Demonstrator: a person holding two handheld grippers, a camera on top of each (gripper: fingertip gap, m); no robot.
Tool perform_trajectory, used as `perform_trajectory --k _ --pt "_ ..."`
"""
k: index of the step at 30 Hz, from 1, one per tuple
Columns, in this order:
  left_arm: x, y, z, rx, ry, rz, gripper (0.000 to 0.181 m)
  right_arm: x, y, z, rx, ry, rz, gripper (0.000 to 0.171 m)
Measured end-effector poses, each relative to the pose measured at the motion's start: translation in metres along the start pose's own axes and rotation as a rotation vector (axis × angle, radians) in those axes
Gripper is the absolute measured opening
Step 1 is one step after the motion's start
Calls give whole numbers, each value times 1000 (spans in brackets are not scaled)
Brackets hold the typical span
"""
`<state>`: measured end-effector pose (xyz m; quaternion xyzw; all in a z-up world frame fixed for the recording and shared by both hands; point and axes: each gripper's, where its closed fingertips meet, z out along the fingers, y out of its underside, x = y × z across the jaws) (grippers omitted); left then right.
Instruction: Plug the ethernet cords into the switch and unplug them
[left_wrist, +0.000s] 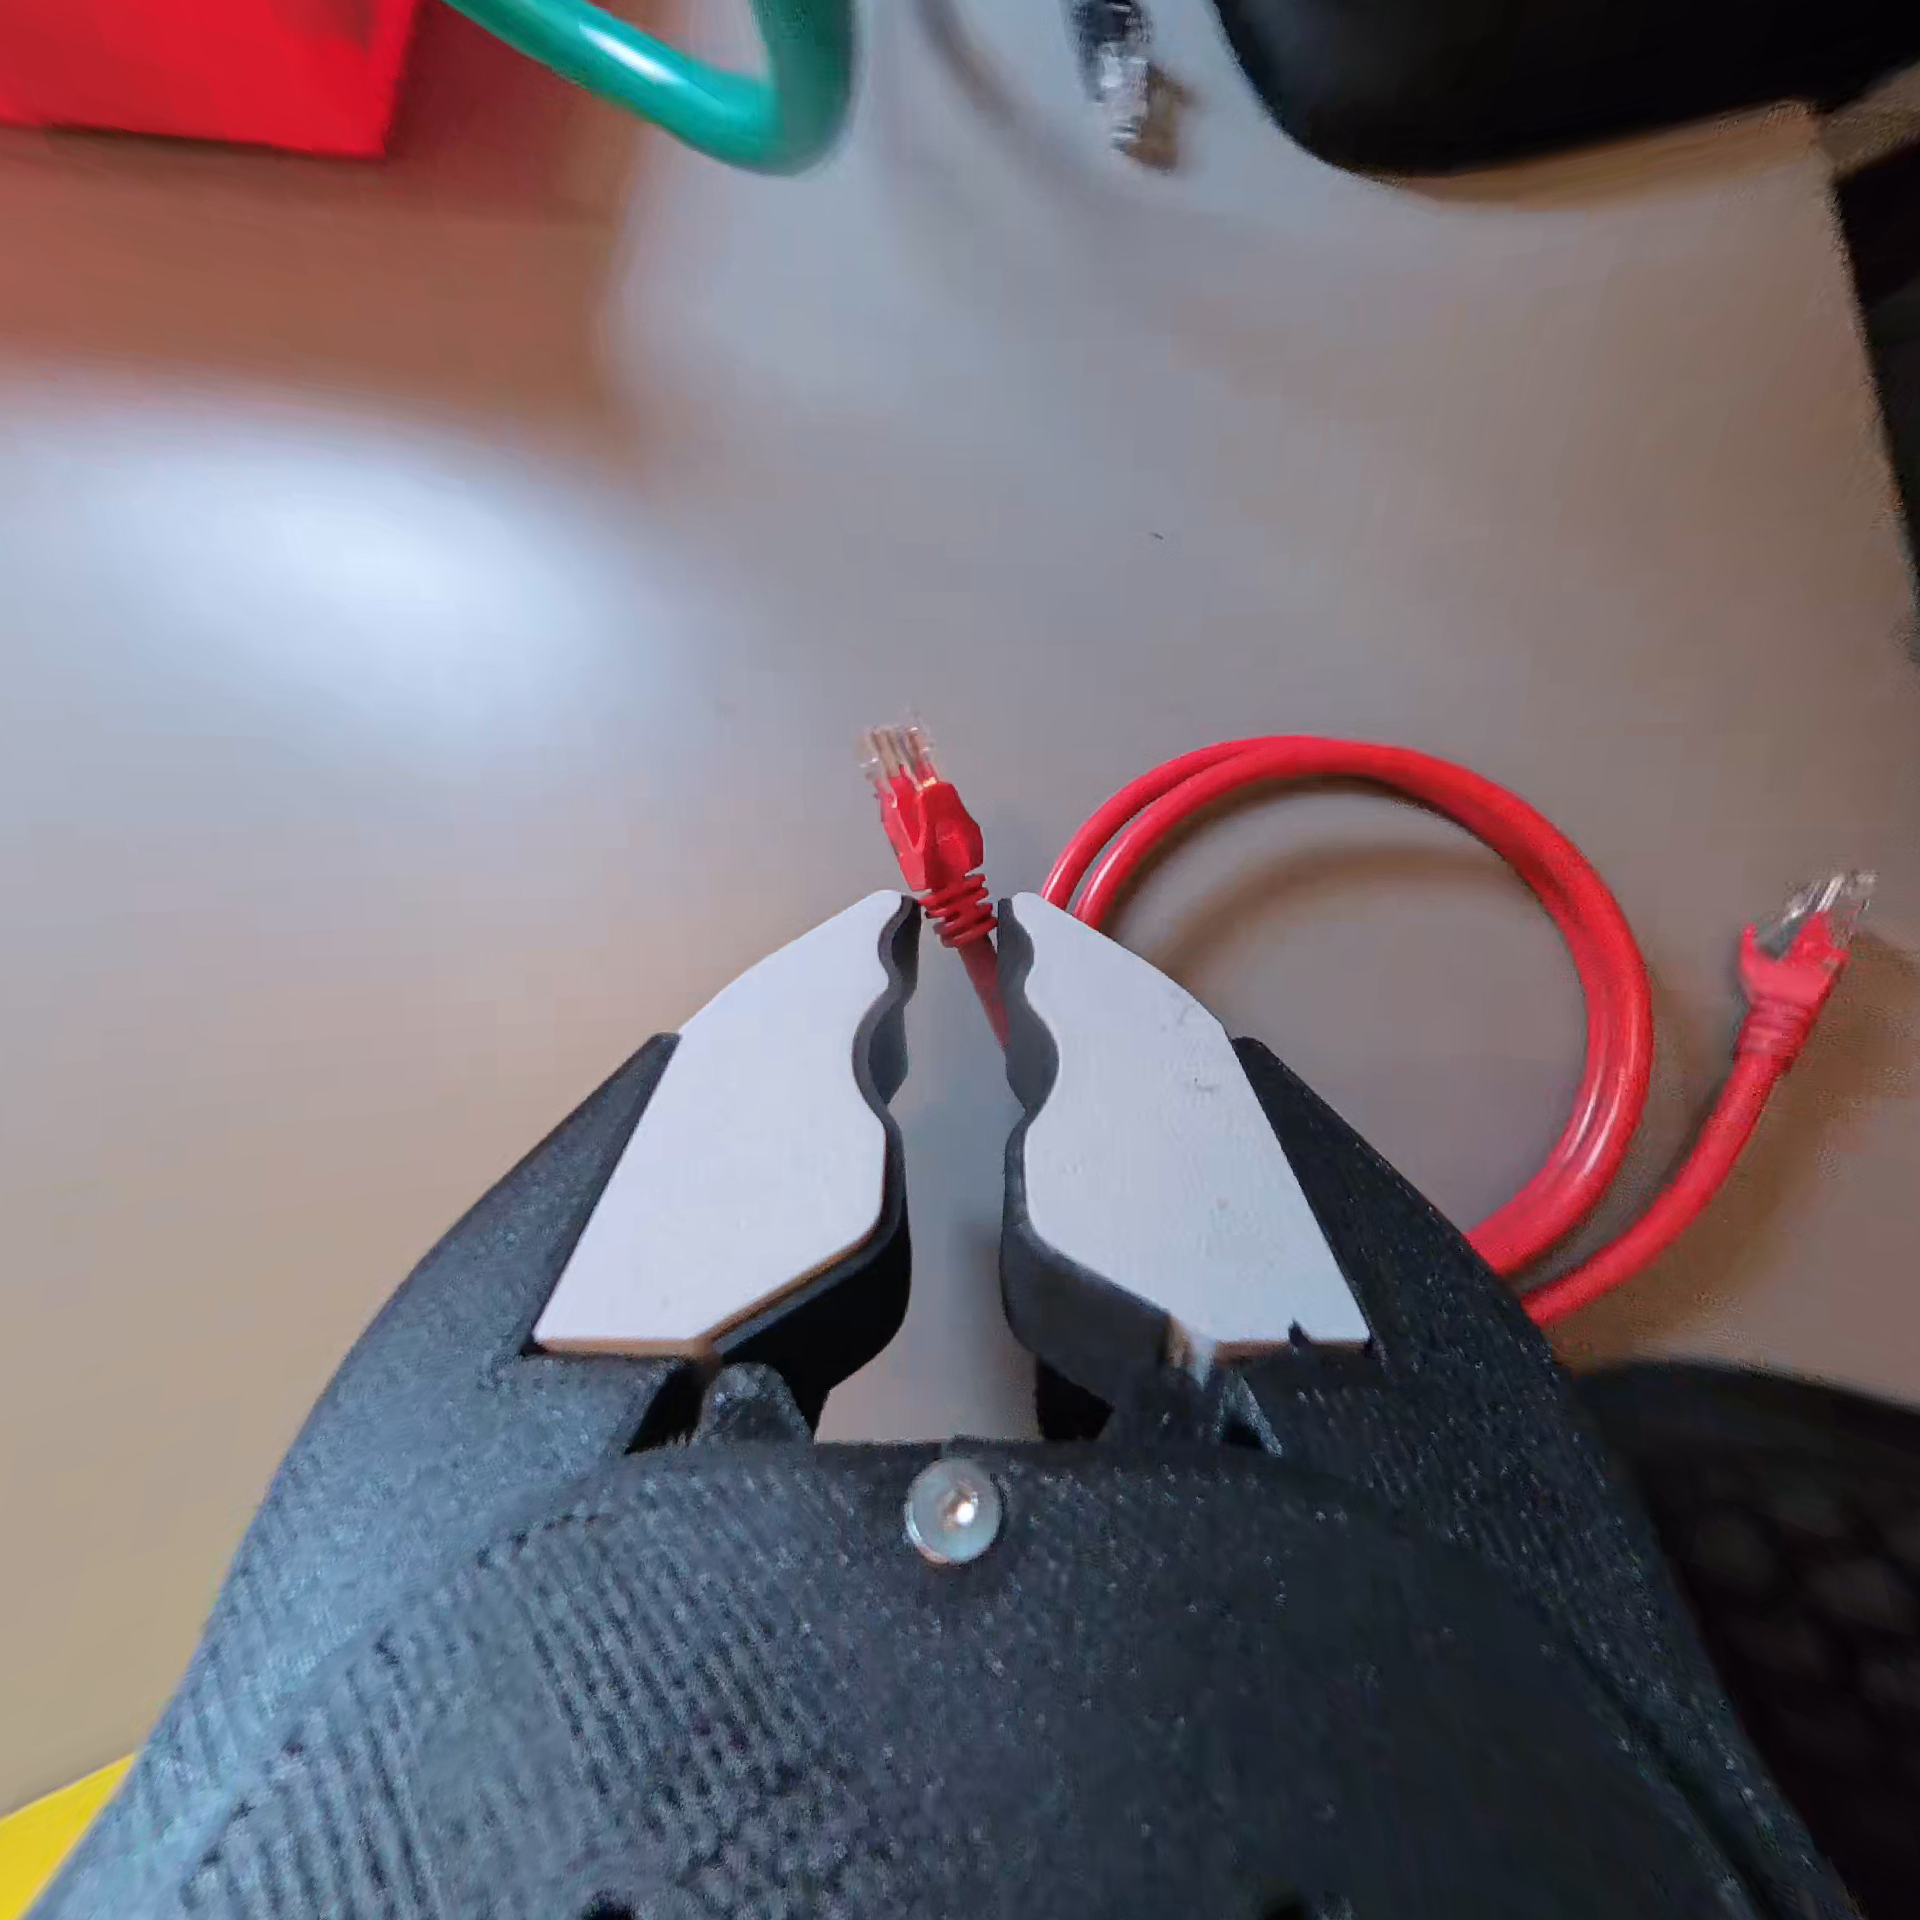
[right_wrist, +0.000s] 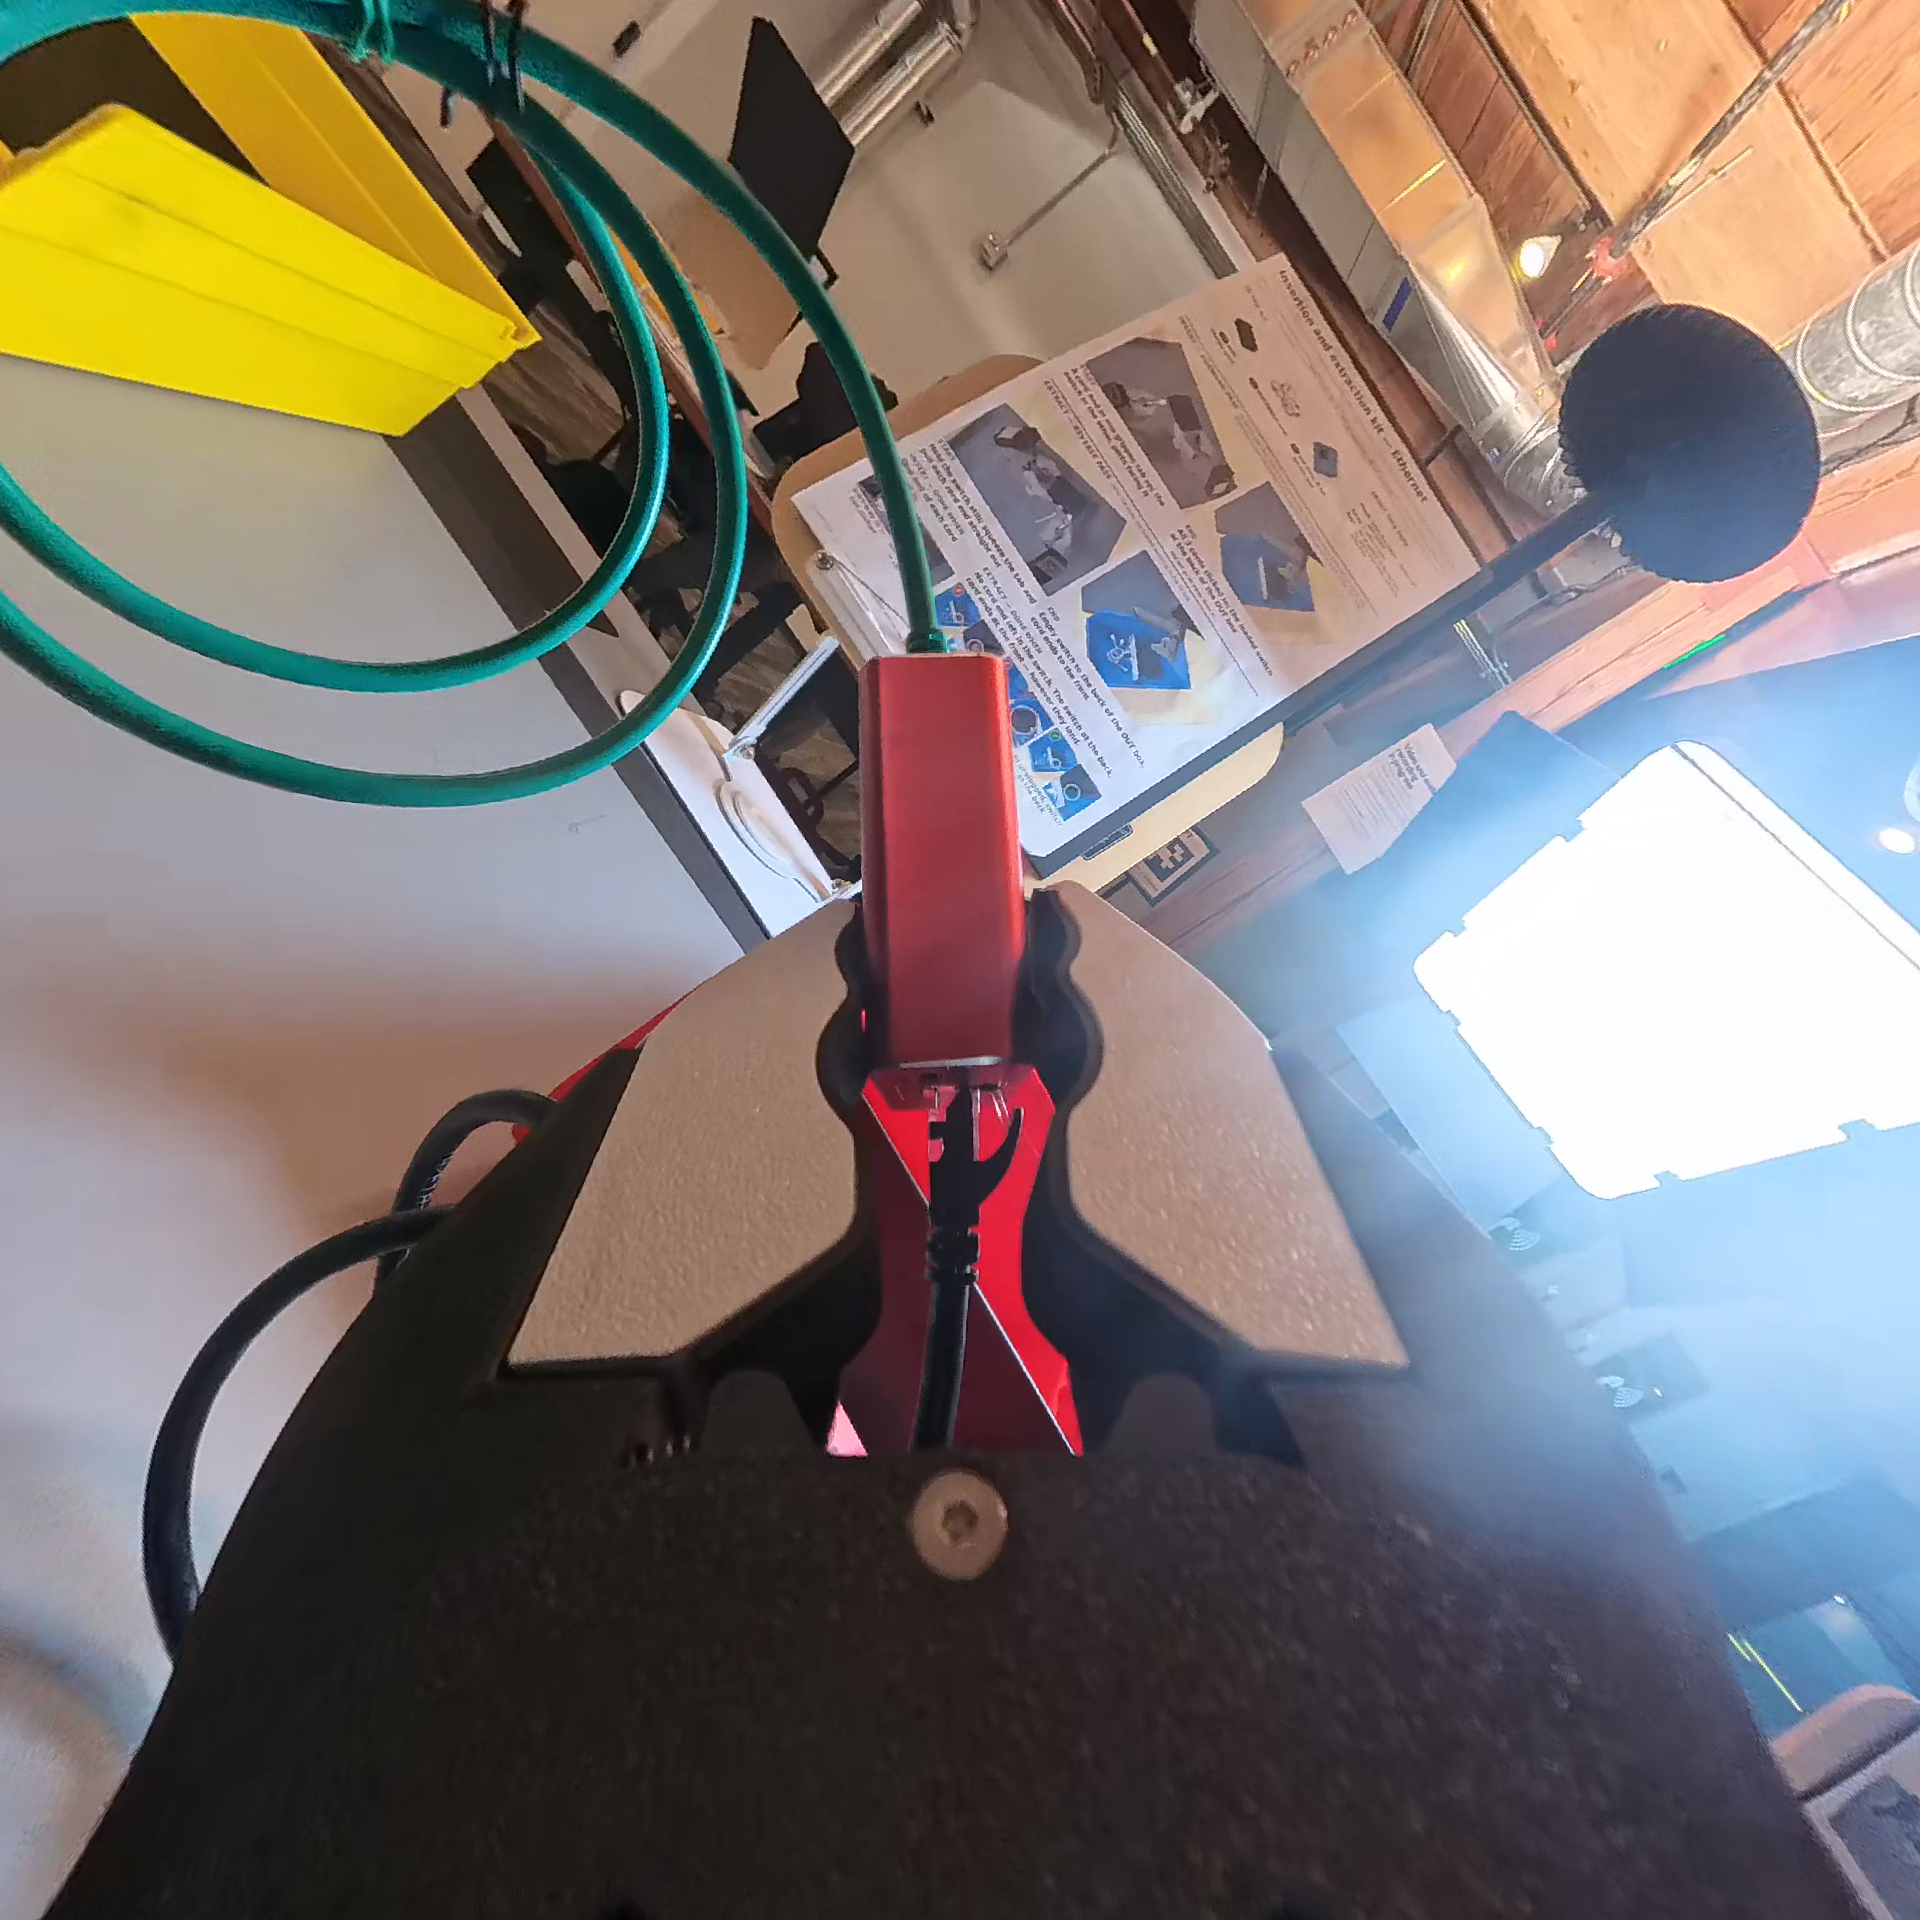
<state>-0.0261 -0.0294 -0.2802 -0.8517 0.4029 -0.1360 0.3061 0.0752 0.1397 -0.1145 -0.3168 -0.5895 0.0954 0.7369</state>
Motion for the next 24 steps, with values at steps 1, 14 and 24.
perform_trajectory --k 1,14,24 --pt "-4 -1 4 1 -38 -31 14 -1 1 0 -3 -4 -3 28" --pt "-15 1 12 77 -369 -149 11 -20 -2 8 -10 -51 -62 28" --pt "-16 18 -55 169 -317 -293 11 -28 3 13 -21 -76 -98 28"
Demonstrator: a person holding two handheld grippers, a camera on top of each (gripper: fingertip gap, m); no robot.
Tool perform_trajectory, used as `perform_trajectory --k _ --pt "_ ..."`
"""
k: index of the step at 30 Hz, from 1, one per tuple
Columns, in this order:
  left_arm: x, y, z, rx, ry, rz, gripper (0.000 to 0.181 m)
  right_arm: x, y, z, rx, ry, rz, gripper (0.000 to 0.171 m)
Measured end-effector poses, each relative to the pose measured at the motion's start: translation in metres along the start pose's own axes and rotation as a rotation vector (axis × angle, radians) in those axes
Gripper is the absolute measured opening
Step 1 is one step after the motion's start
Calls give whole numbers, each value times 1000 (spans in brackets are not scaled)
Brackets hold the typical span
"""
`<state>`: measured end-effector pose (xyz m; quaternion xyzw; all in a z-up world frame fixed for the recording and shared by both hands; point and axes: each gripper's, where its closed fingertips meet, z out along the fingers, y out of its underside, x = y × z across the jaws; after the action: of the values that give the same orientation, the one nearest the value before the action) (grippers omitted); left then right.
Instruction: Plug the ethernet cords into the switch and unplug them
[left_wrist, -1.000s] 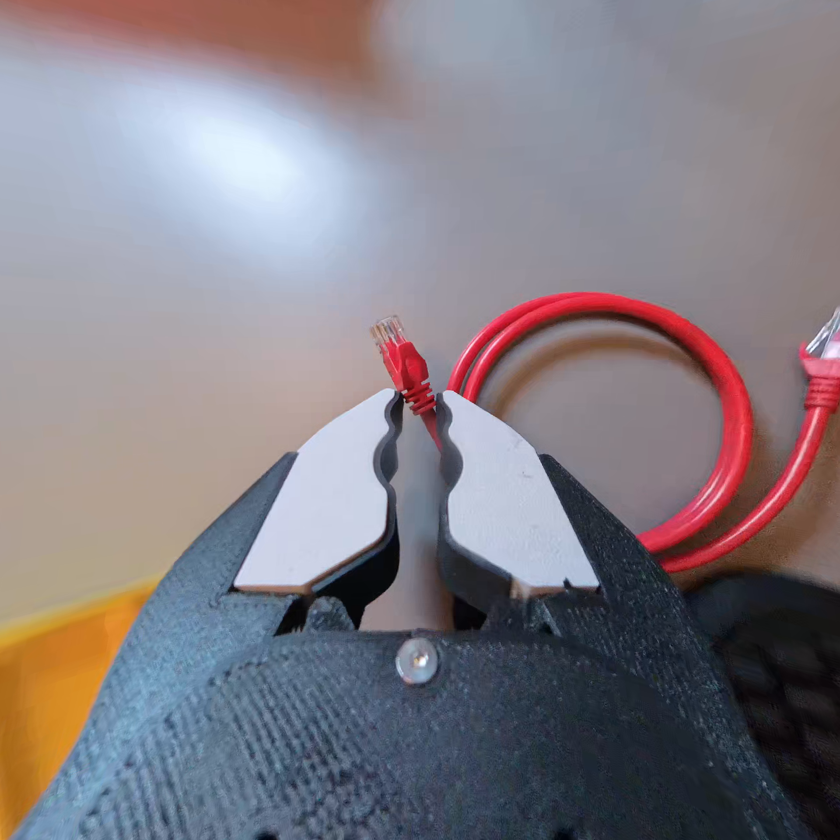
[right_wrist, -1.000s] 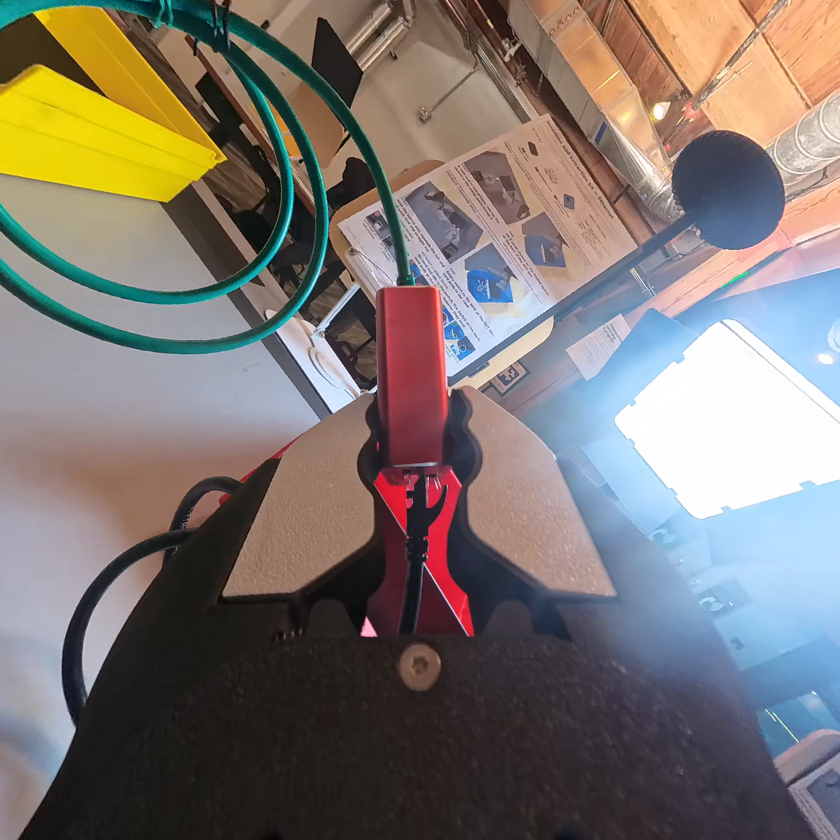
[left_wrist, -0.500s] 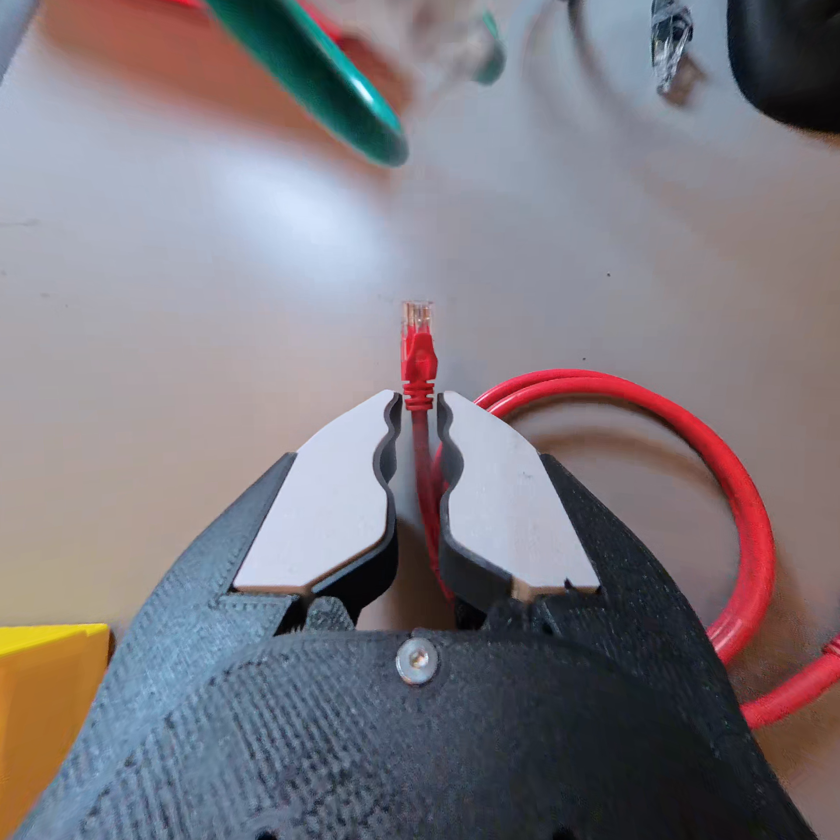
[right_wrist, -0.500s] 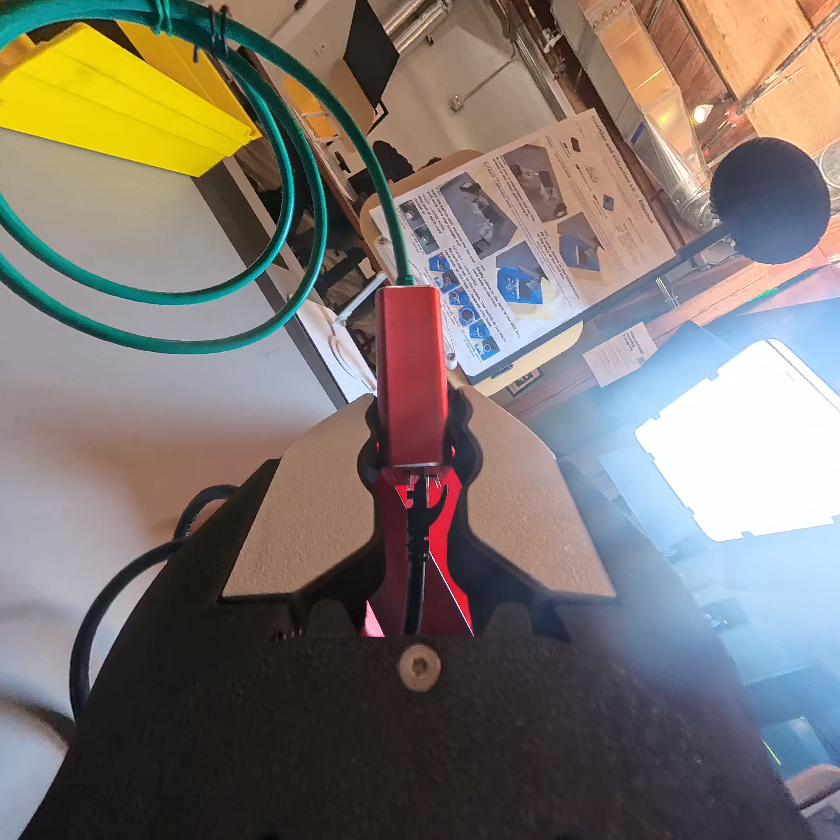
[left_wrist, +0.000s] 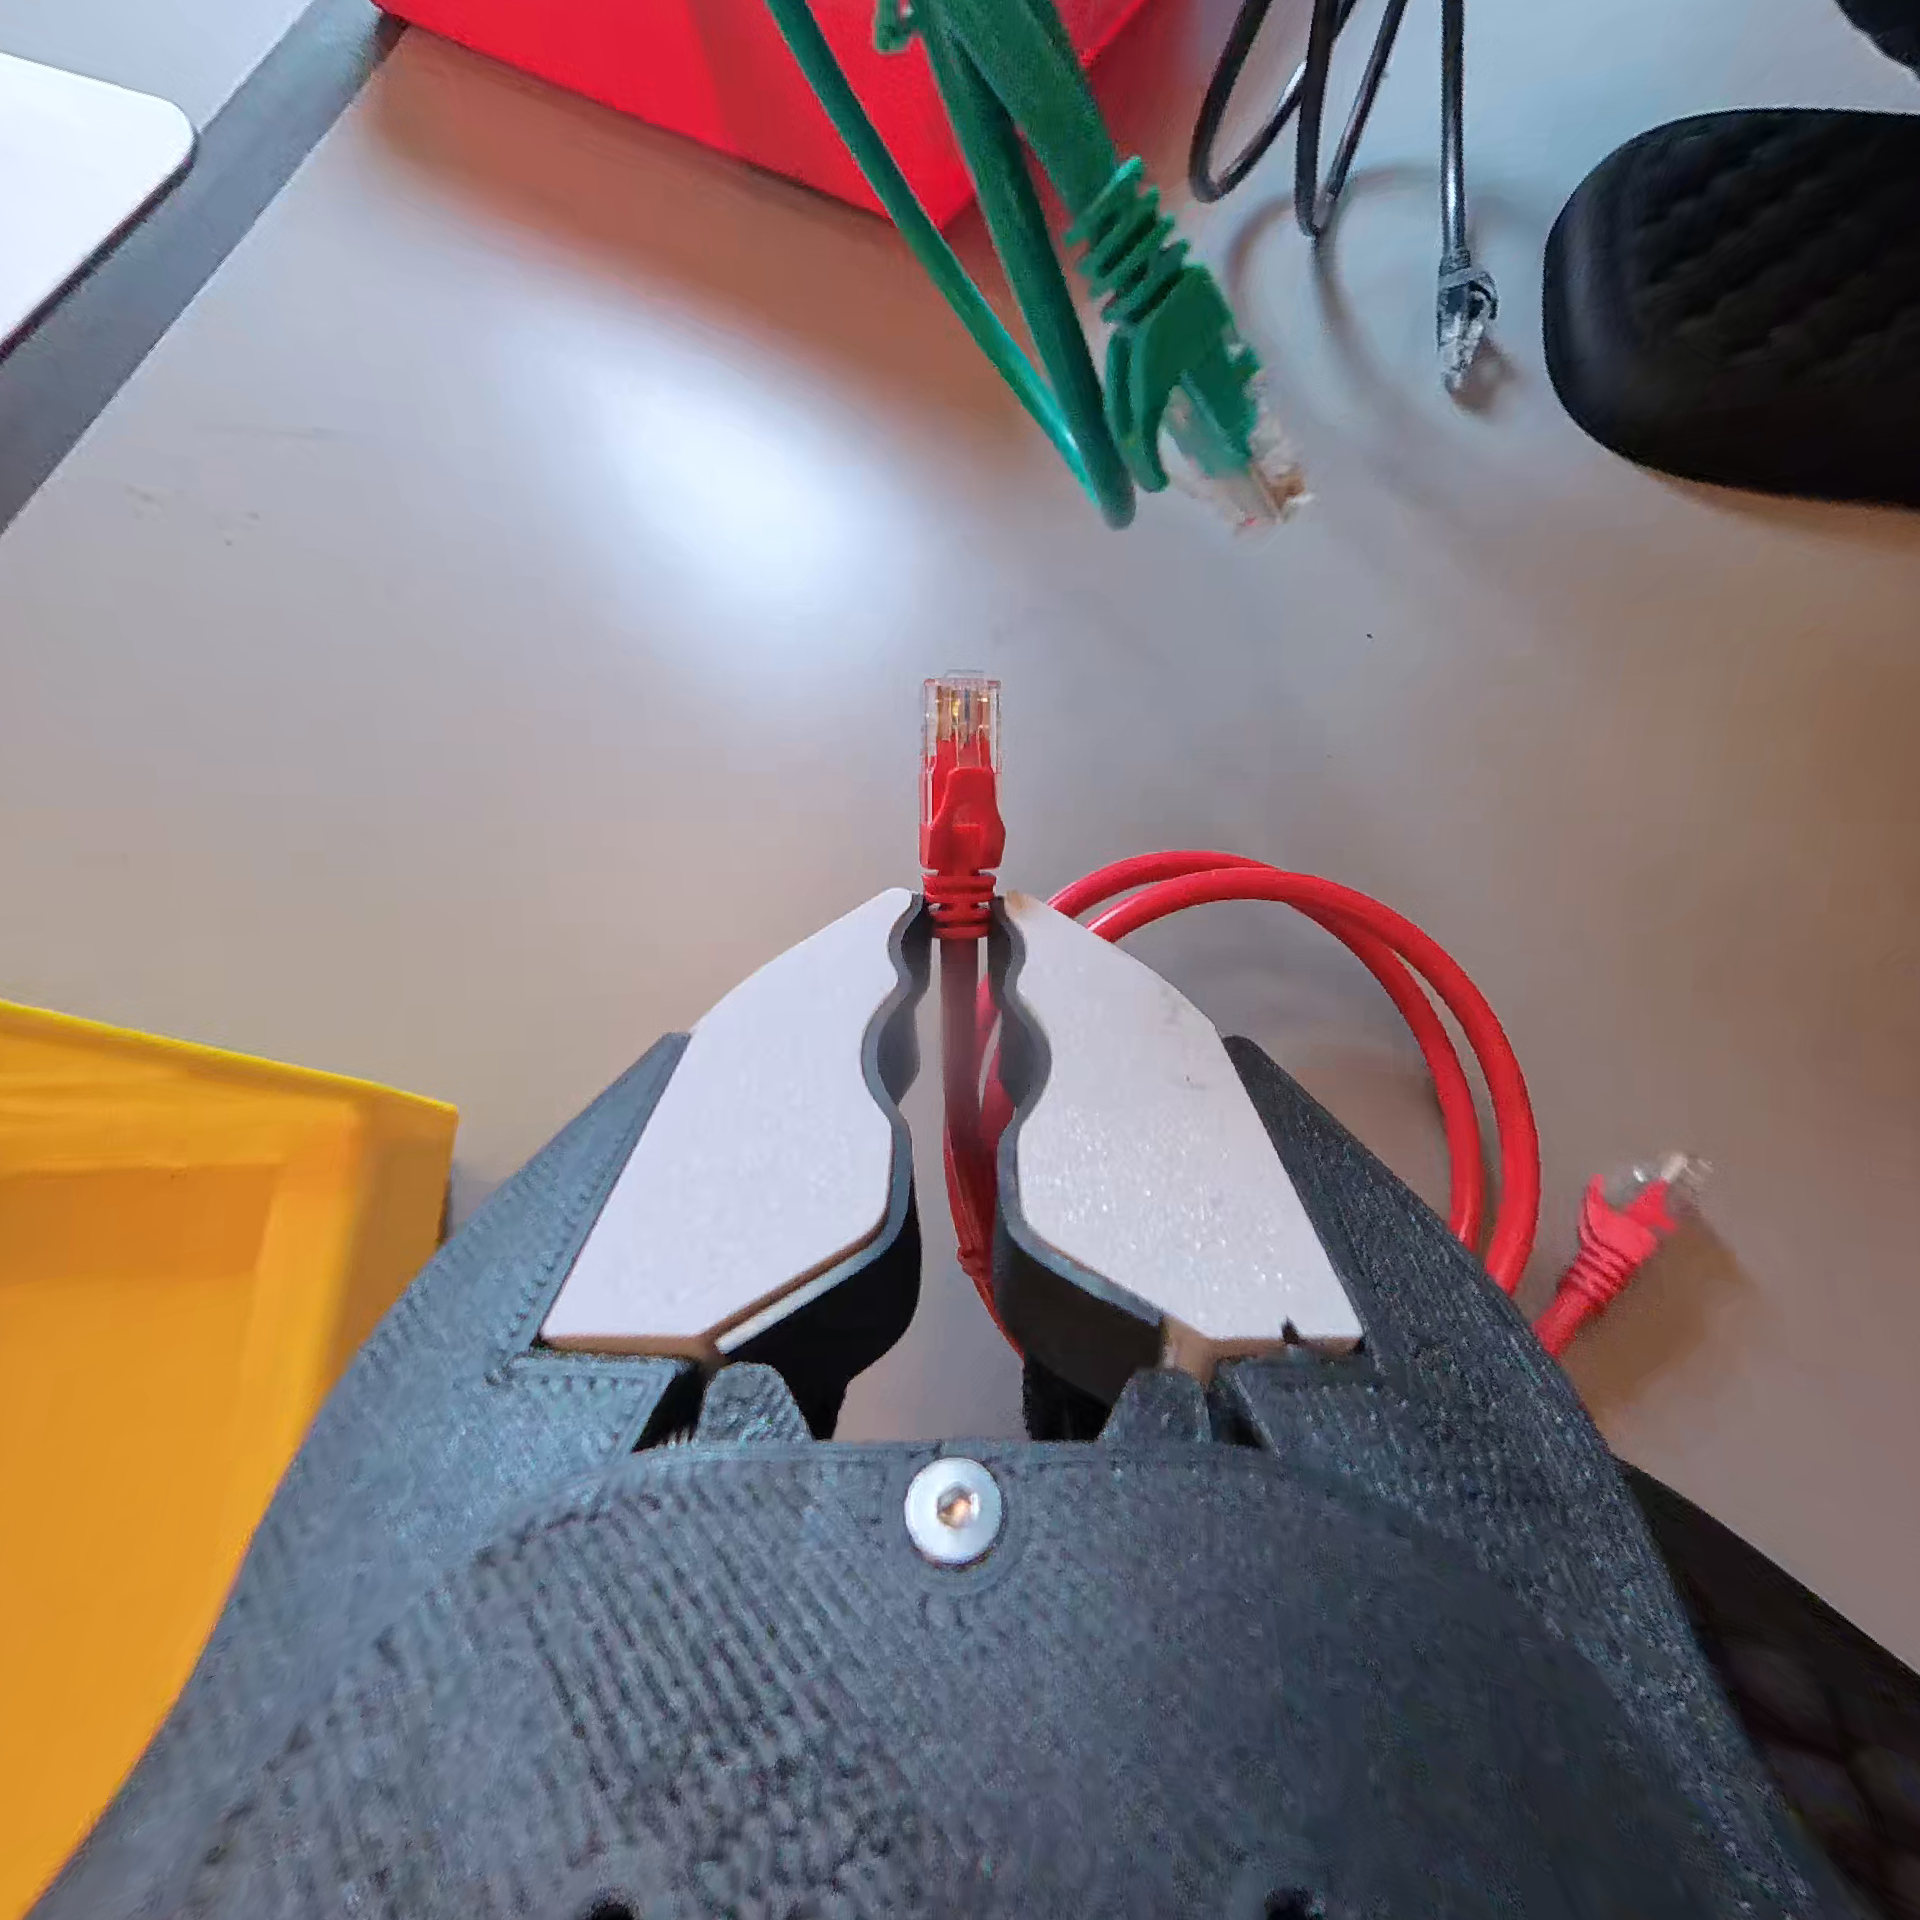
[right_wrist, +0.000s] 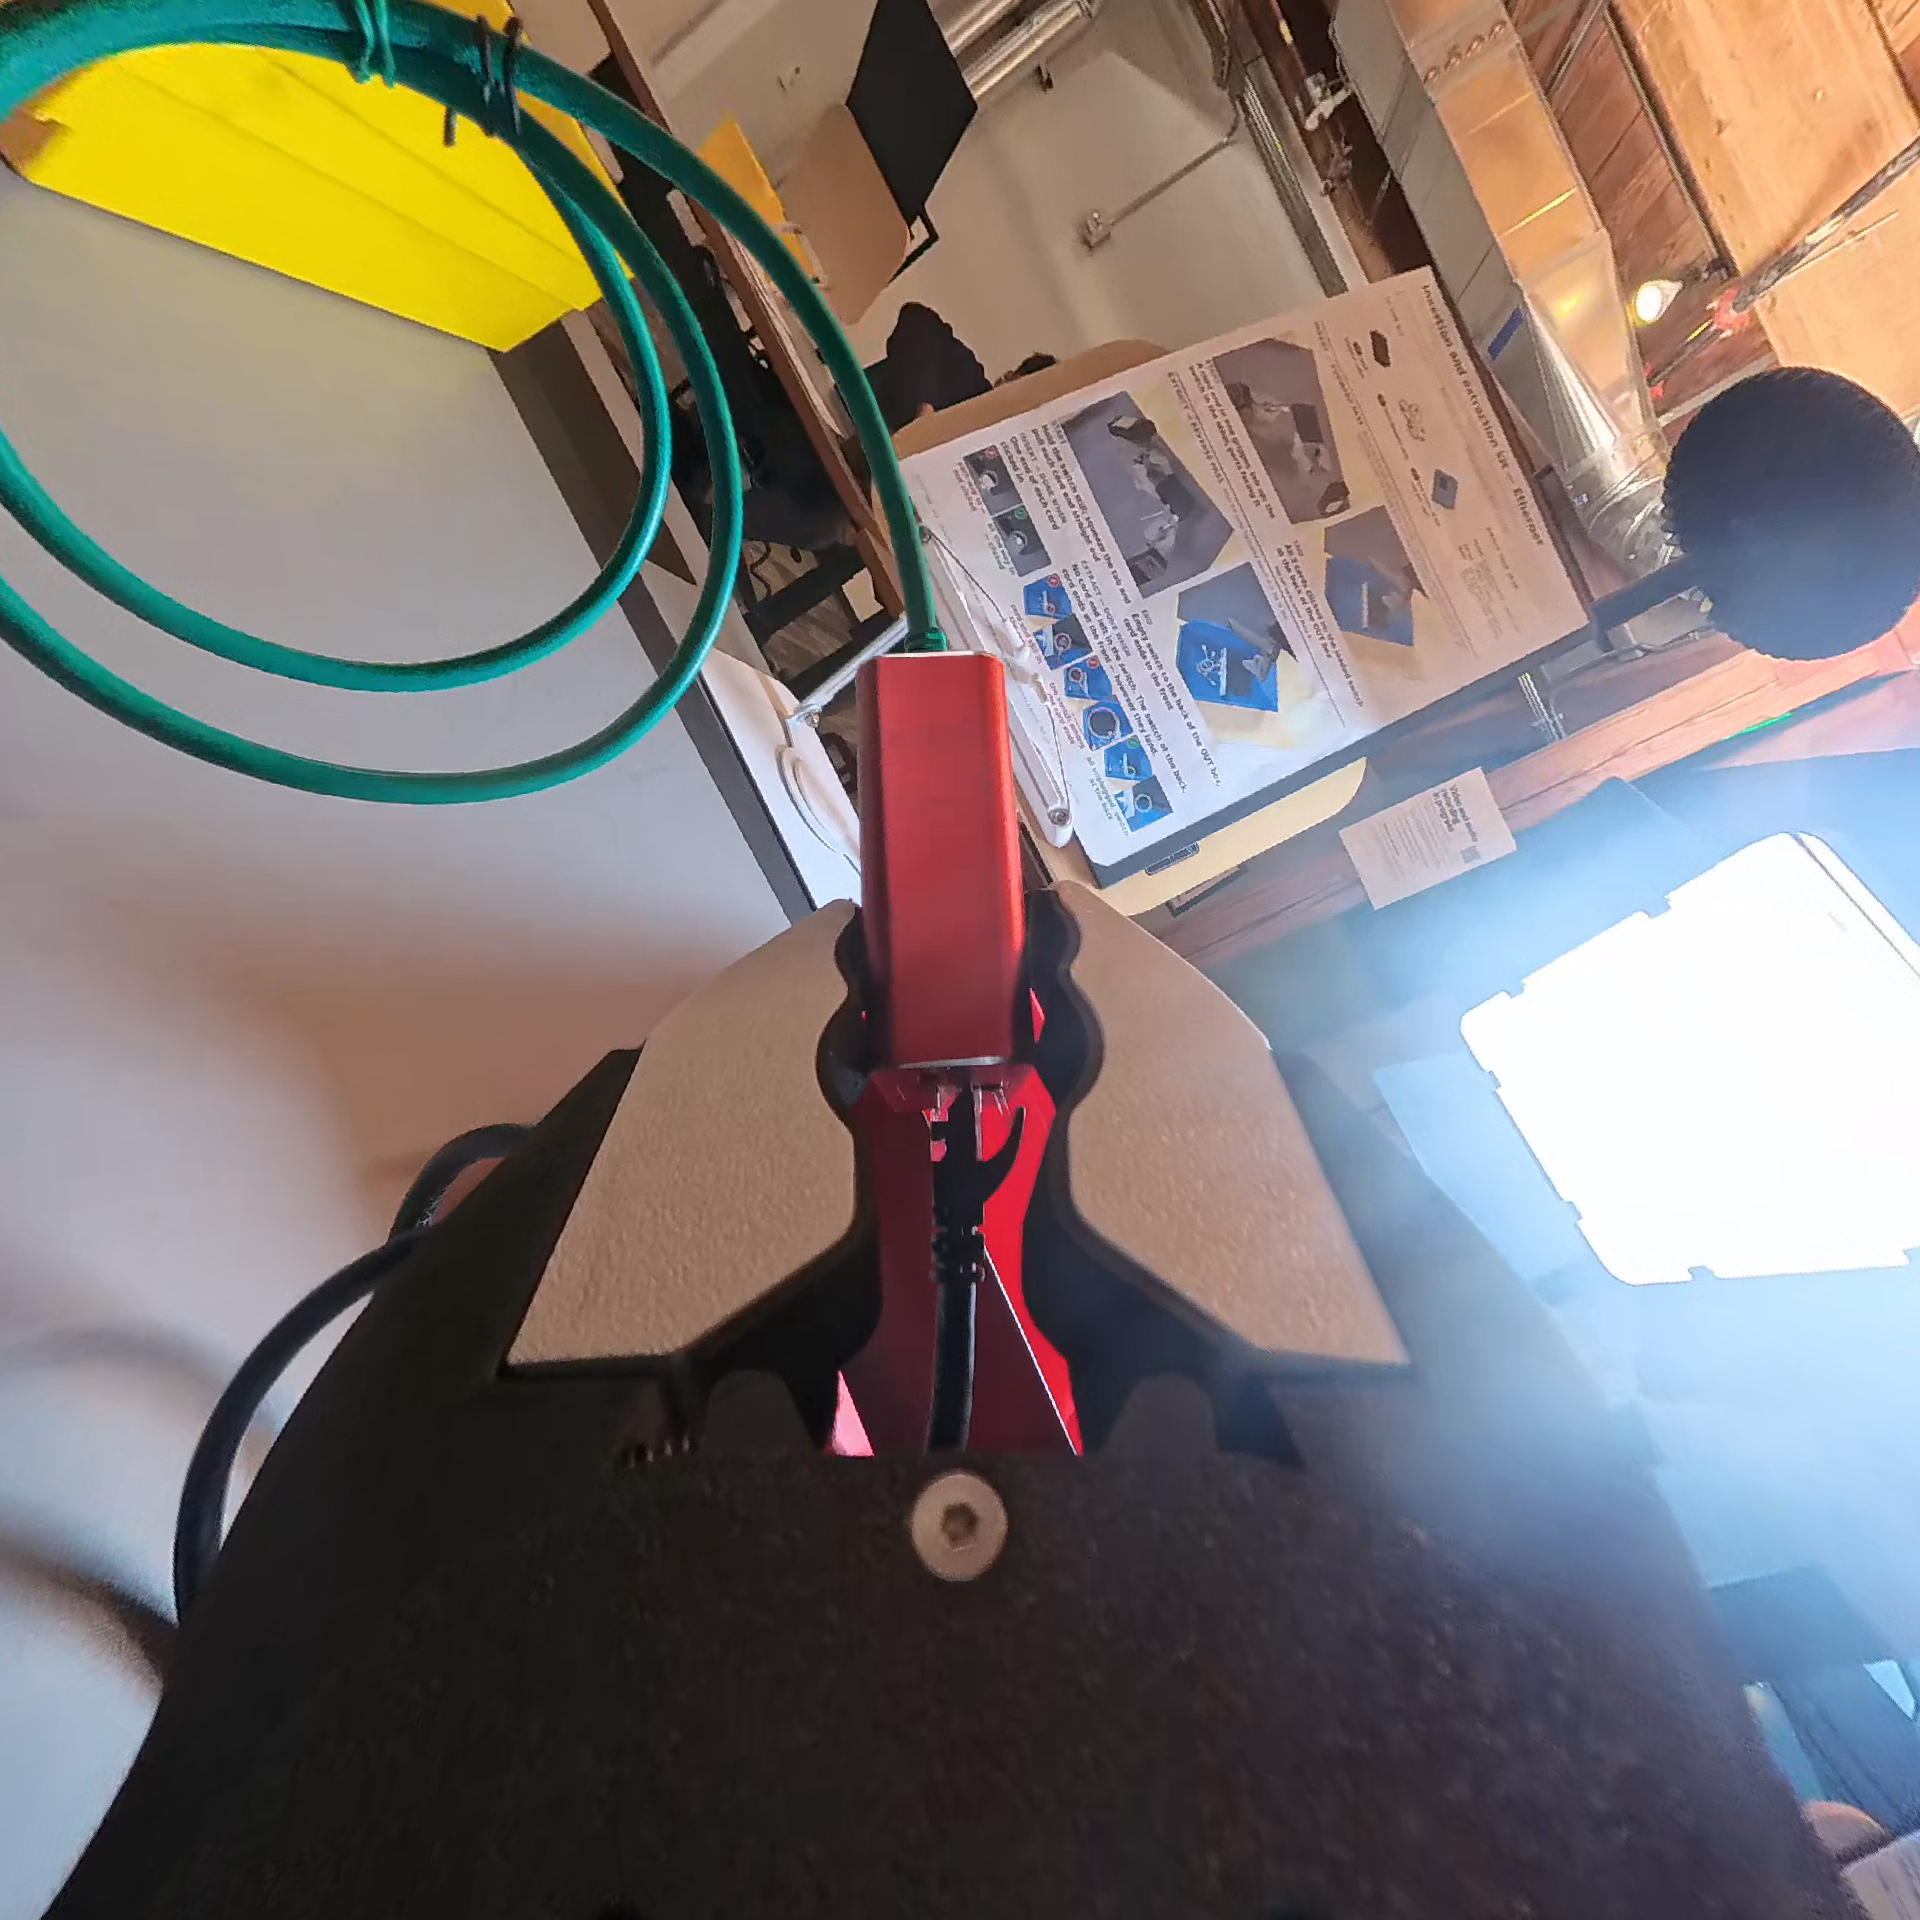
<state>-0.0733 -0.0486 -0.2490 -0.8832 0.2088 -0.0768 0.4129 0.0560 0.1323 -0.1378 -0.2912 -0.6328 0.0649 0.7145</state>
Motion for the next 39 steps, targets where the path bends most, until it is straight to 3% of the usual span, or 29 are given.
perform_trajectory --k 4,11,25,29,32,35,39 --pt "10 6 9 15 21 -4 11 -4 -3 1 3 -8 -18 28" --pt "-1 27 28 -62 -134 37 14 -5 -1 1 -6 -8 -20 28" --pt "-7 27 21 -31 -219 23 15 -5 1 0 -7 -8 -14 28" --pt "-7 29 22 -44 -190 -3 6 -6 0 0 -4 -10 -19 29" --pt "-13 13 -4 16 -131 -71 6 -8 -2 0 8 -16 -41 28" --pt "-21 -16 -53 68 -52 -98 6 -14 -10 2 46 -45 -77 29" --pt "7 -61 -98 -13 83 26 5 -31 -28 8 105 -94 -172 29"
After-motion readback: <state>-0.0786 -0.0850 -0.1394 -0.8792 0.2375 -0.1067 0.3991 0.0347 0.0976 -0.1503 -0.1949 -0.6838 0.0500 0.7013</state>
